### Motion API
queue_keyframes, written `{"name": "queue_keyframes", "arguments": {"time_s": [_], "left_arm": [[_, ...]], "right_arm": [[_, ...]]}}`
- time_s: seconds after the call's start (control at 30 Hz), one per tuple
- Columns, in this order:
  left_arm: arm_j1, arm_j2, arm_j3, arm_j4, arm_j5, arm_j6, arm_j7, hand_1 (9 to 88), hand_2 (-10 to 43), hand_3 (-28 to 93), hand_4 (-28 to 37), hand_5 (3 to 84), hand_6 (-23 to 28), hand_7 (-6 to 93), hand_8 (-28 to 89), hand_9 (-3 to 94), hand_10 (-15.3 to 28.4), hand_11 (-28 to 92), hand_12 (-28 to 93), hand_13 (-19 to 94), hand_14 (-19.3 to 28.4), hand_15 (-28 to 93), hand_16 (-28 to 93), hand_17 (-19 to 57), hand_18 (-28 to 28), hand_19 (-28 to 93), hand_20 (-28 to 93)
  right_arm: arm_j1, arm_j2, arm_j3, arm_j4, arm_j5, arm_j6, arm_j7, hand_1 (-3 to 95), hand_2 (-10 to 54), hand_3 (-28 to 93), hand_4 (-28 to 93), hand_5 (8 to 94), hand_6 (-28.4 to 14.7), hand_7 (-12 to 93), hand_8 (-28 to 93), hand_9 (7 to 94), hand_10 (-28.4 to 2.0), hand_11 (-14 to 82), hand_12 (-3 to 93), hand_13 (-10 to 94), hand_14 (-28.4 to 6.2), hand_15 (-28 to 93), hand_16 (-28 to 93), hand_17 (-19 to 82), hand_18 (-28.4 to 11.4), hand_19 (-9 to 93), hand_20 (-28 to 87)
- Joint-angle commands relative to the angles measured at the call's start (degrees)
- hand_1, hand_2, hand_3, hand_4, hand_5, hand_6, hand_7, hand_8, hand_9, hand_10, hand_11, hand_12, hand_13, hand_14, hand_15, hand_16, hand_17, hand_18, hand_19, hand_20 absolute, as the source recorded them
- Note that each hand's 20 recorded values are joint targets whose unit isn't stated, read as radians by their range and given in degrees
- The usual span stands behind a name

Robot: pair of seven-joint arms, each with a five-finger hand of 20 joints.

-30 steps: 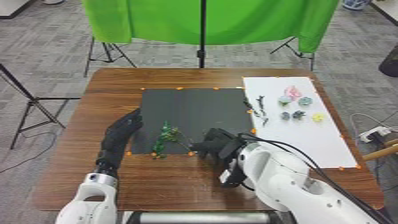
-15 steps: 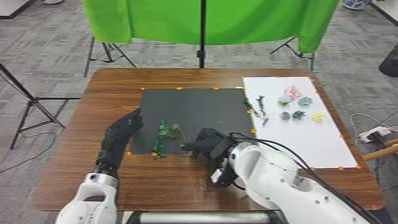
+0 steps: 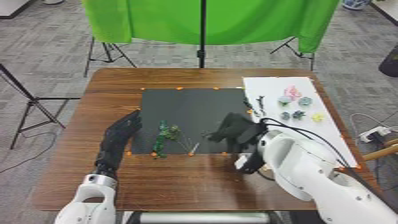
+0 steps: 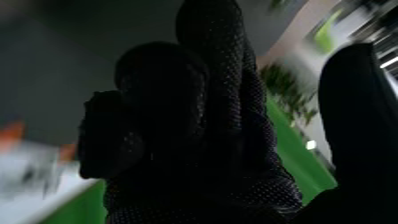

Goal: Arrange flowers

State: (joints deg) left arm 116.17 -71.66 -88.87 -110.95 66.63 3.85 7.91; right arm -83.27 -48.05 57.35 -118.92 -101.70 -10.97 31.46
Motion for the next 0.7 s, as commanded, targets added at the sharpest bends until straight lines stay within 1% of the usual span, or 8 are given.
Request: {"name": "queue_keyframes", "arguments": {"time_s": [0.03,0.2,0.3,0.4,0.47,0.53,0.57,0.7], "left_arm": [[1.0,-0.39,0.66,0.74,0.38,-0.11,-0.25,26.1,-3.9,64,-21.8,38.7,2.9,9.2,-6,36.1,11.3,11,13,27,15.9,15,3,-0.4,13.1,5,17],[1.3,-0.34,0.49,0.63,0.29,0.23,-0.28,26.2,-3.9,64,-21.9,38.6,2.8,9.1,-6,36.1,11.3,11,13,27,15.9,15,3,-0.4,13.1,5,17],[1.5,-0.53,0.40,0.50,0.22,0.49,-0.23,26.2,-3.9,64,-21.9,38.6,2.8,9.2,-6,36.1,11.3,11,13,27,15.9,15,3,-0.4,13.1,5,17],[1.2,-0.62,0.51,0.62,0.23,0.40,-0.24,26.1,-3.9,64,-21.9,38.7,2.8,9.2,-6,36.1,11.3,11,13,27,15.9,15,3,-0.4,13.1,5,17],[1.3,-0.58,0.53,0.59,0.27,0.42,-0.22,26.1,-3.9,64,-21.9,38.7,2.8,9.3,-6,36.1,11.3,11,13,27,15.9,15,3,-0.4,13.1,5,17],[1.2,-0.57,0.62,0.65,0.24,0.31,-0.25,26.1,-3.8,64,-21.9,38.7,2.8,9.4,-6,36.1,11.2,11,13,27,15.9,15,3,-0.4,13.1,5,17],[1.1,-0.62,0.65,0.65,0.28,0.24,-0.21,26.1,-3.8,64,-21.9,38.7,2.8,9.4,-6,36.1,11.3,11,13,27,15.9,15,3,-0.4,13.1,5,17],[1.0,-0.62,0.67,0.69,0.28,0.22,-0.20,26.1,-3.8,64,-21.9,38.7,2.8,9.4,-6,36.0,11.2,11,13,27,15.9,15,3,-0.4,13.1,5,17]], "right_arm": [[14.2,4.6,-4.1,9.8,-17.6,5.1,4.4,28.0,-8.8,61,-12,72.8,-3.2,12,-6,88.6,-12.7,34.1,28.2,87,-6.3,58,34,56,-18.2,93,56],[17.2,5.1,-5.7,14.0,-19.5,1.5,6.5,26.5,-9.5,58,-14,68.6,-5.0,10,-6,87.0,-12.9,35.1,29.2,87,-6.1,59,35,56,-18.0,93,56],[18.4,4.6,-6.5,16.6,-18.0,-2.6,7.4,26.4,-9.5,56,-15,66.9,-5.9,8,-6,85.7,-13.4,35.5,29.4,87,-6.0,59,35,56,-17.7,93,57],[20.3,3.7,-8.4,19.2,-17.0,-6.6,8.5,23.7,-9.5,52,-17,66.2,-7.1,8,-6,84.7,-14.2,35.6,29.3,87,-6.0,59,35,57,-17.3,93,56],[21.8,2.8,-10.4,21.7,-17.2,-6.6,8.3,23.7,-9.5,49,-20,66.8,-7.7,7,-6,84.9,-14.5,35.8,29.0,87,-6.0,59,35,58,-16.7,93,56],[23.1,1.7,-11.7,23.9,-16.8,-8.7,8.7,23.5,-9.5,47,-21,67.9,-7.9,8,-6,85.2,-14.7,36.0,28.9,88,-5.9,58,34,58,-16.3,93,56],[23.6,1.3,-12.6,25.0,-17.0,-8.1,8.5,23.6,-9.5,46,-21,68.7,-8.0,8,-6,85.3,-14.7,36.2,28.9,88,-5.8,58,34,59,-16.3,93,56],[24.6,-0.8,-14.6,27.9,-17.1,-9.2,8.5,23.4,-9.5,44,-22,69.4,-8.0,8,-6,85.9,-14.6,36.4,28.8,88,-5.7,58,34,59,-16.2,93,56]]}}
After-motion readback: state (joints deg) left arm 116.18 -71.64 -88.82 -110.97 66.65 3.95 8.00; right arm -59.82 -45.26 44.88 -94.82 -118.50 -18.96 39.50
